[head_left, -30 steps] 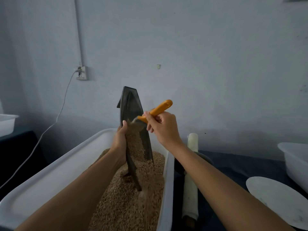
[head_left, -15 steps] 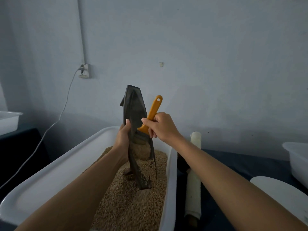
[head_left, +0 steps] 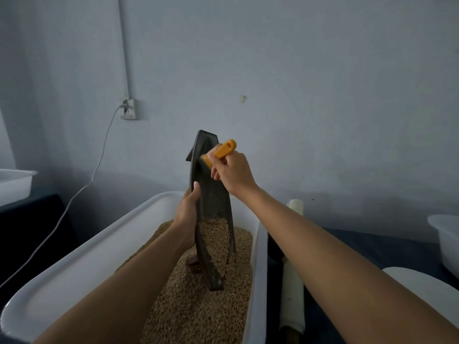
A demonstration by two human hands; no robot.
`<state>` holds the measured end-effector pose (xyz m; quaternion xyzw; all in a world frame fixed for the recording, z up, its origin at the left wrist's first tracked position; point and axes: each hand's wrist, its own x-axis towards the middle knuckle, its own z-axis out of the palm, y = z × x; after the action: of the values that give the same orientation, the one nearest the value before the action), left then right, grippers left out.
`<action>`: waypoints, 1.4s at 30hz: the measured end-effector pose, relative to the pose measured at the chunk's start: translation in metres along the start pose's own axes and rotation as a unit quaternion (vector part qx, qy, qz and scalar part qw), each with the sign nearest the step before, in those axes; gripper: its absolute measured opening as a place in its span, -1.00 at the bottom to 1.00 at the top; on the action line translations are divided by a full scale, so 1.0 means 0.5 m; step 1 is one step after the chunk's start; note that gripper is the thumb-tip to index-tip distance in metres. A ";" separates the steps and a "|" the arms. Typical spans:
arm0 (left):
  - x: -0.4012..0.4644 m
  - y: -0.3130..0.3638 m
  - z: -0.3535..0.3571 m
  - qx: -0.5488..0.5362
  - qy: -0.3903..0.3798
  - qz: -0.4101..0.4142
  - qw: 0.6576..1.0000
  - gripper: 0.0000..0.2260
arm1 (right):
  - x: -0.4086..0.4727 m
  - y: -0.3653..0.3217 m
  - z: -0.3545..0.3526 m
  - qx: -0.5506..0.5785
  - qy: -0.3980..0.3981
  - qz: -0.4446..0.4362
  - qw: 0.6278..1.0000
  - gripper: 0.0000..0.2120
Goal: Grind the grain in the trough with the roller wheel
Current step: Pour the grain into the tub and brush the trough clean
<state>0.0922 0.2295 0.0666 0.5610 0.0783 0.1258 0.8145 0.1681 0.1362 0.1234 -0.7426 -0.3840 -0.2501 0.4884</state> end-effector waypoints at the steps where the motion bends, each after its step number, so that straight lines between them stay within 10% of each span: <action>1: 0.001 0.000 0.000 0.002 0.003 0.002 1.000 -0.52 | -0.007 0.005 -0.003 0.006 -0.032 0.018 0.999 -0.68; 11: 0.009 -0.001 -0.010 0.062 0.026 0.037 0.997 -0.46 | -0.111 0.024 -0.084 0.135 -0.246 0.082 0.956 -0.69; 18: 0.007 0.003 -0.002 0.073 0.024 0.047 0.996 -0.49 | -0.108 0.008 -0.098 0.158 -0.148 0.020 0.976 -0.80; 42: 0.026 0.026 -0.015 0.037 0.076 0.124 0.989 -0.50 | -0.178 -0.015 -0.089 0.165 -0.193 0.059 0.965 -0.77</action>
<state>0.1010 0.2446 0.0763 0.5849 0.0744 0.2648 0.7630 0.1106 0.0681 0.0786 -0.7074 -0.4625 -0.0059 0.5344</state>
